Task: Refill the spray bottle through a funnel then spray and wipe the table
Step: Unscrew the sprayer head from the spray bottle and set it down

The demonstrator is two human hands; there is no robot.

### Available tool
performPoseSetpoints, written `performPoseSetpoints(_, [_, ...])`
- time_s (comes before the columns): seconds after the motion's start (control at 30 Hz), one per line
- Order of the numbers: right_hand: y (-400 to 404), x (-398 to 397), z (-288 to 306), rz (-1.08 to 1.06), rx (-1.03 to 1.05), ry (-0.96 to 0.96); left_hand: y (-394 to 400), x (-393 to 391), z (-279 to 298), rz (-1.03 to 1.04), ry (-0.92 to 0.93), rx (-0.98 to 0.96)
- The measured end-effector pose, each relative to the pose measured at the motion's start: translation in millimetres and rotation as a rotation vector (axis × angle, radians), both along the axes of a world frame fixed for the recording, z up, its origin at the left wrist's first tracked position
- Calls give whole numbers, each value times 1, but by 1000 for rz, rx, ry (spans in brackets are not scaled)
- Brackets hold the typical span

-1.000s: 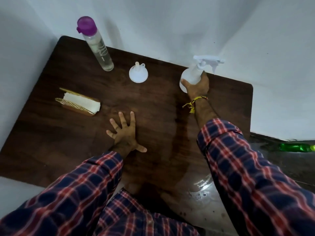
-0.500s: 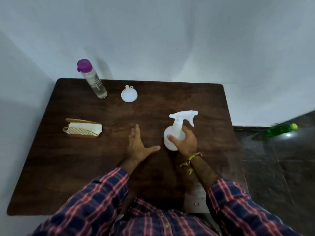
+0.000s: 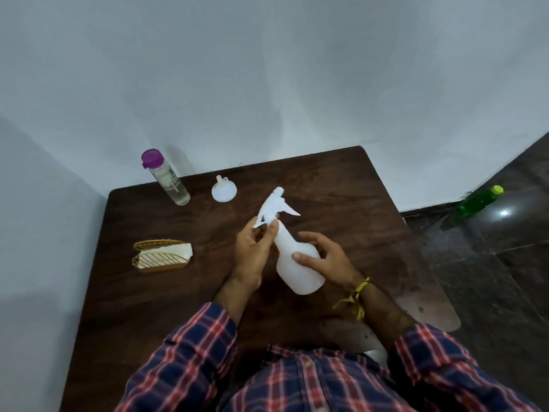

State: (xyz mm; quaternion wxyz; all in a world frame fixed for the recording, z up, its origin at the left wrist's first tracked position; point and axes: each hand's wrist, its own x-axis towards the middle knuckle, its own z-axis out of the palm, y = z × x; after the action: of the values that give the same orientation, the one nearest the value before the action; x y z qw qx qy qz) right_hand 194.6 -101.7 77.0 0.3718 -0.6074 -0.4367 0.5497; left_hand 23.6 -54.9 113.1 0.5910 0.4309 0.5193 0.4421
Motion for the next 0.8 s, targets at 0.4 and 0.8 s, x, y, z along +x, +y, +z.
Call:
performPoseSetpoints(0.4, [-9,-2,17,-140,100,84,7,0,13,302,-256,-235])
performPoseSetpoints(0.8, [-8,4,37,-45,-240,437,-2,5,18,414,-172,-154])
